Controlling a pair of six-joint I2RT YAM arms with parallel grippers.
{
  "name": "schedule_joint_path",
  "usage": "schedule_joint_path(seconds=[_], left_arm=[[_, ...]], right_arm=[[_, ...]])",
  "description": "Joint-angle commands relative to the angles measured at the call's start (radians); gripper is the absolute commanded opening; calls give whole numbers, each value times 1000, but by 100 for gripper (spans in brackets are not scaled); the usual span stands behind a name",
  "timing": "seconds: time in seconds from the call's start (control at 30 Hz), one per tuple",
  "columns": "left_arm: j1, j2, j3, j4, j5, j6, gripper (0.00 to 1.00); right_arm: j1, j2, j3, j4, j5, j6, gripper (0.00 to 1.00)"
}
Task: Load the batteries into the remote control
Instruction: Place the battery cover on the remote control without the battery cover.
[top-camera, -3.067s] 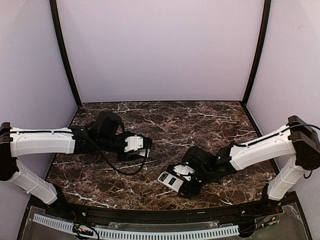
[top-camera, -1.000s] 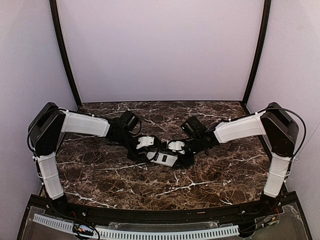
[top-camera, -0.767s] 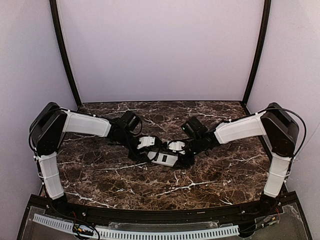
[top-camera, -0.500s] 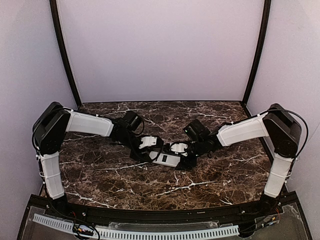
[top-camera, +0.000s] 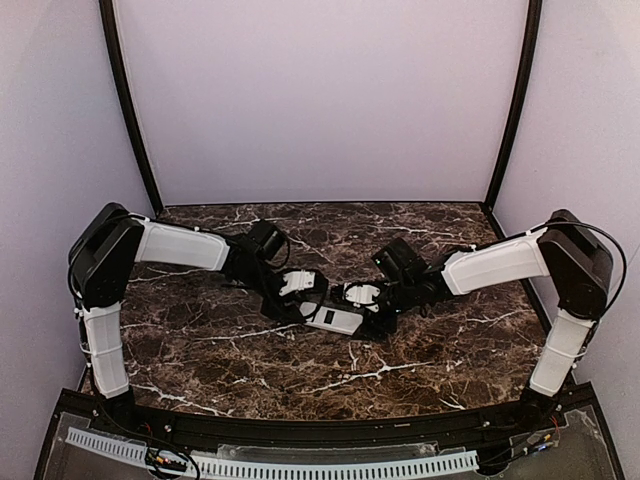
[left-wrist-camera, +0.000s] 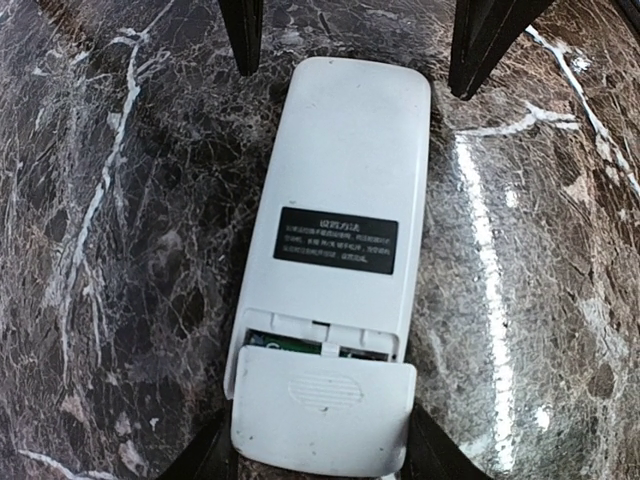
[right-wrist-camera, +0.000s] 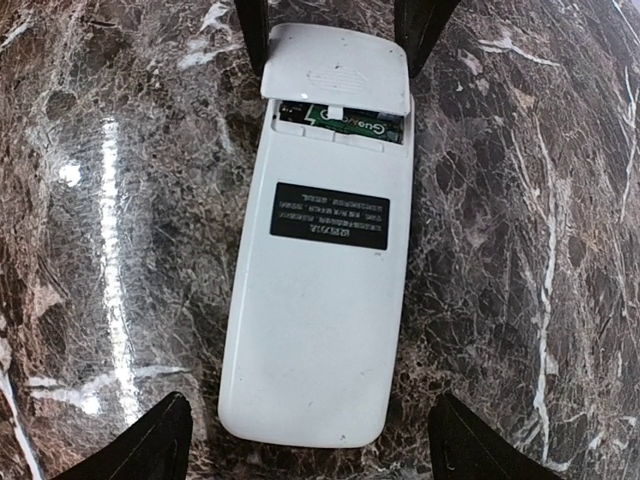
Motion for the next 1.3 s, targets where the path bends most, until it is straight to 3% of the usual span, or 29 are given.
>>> schedule_joint_path(seconds=[0.0, 0.67, 1.03, 1.2, 1.27], left_arm=[[-8, 7, 20, -55, 42, -4, 37], [-9, 44, 62, -75, 4, -1, 42], [-10, 58, 83, -91, -2, -3, 63], [-10, 58, 97, -101, -3, -3, 86], [-10, 57, 103, -104, -4, -4, 90]], right_arm=[[-2, -12, -17, 28, -1, 7, 80], [-4, 7, -9, 31, 2, -1, 77], [-4, 8, -9, 34, 0, -2, 77], [-4, 10, -8, 33, 5, -4, 77], [-4, 10, -8, 33, 4, -3, 77]])
